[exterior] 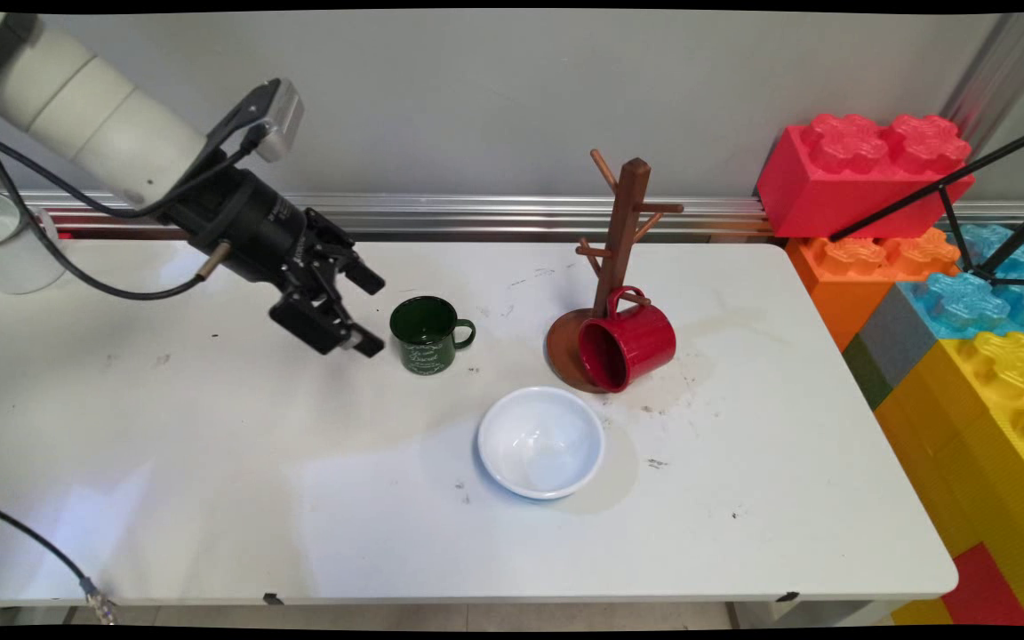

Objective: Pick up the red mug from the rack

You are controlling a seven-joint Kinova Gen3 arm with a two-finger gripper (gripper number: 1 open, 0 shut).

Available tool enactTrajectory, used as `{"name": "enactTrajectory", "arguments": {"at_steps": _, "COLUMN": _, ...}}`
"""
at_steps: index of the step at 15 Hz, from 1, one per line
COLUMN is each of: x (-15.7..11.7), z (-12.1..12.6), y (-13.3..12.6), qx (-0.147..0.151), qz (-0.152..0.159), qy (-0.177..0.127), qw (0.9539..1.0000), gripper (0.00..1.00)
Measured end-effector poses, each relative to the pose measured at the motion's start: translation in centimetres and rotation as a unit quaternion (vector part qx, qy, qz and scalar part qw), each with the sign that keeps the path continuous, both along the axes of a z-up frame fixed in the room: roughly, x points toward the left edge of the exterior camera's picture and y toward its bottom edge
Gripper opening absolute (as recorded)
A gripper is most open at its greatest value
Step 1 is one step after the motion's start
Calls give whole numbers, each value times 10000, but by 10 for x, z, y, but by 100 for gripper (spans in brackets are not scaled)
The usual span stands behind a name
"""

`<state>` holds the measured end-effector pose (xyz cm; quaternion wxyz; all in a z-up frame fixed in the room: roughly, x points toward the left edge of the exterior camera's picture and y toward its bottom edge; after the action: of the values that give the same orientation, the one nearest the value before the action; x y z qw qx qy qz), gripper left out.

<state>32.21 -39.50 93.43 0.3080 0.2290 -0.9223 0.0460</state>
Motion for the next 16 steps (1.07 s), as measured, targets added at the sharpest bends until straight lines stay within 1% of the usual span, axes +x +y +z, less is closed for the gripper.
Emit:
{"name": "enactTrajectory", "arguments": {"at_steps": 2, "x": -4, "z": -10, "y": 1, "qx": 28, "qz": 225, "qy": 322, "qw": 9992, "gripper": 100}}
{"name": "enactTrajectory", "arguments": {"at_steps": 5, "x": -11, "z": -28, "y": 2, "qx": 99, "qz": 522, "qy": 761, "qw": 9957, "gripper": 100}}
{"name": "enactTrajectory", "arguments": {"at_steps": 8, "x": -20, "z": -47, "y": 2, "qx": 185, "qz": 839, "qy": 1129, "qw": 9899, "gripper": 100}}
{"name": "enactTrajectory", "arguments": {"at_steps": 10, "x": -27, "z": -59, "y": 0, "qx": 246, "qz": 1068, "qy": 1358, "qw": 9847, "gripper": 100}}
{"name": "enactTrajectory", "arguments": {"at_steps": 12, "x": -35, "z": -69, "y": -1, "qx": 298, "qz": 1238, "qy": 1534, "qw": 9799, "gripper": 100}}
{"name": "enactTrajectory", "arguments": {"at_steps": 16, "x": -48, "z": -84, "y": -3, "qx": 353, "qz": 1453, "qy": 1797, "qw": 9723, "gripper": 100}}
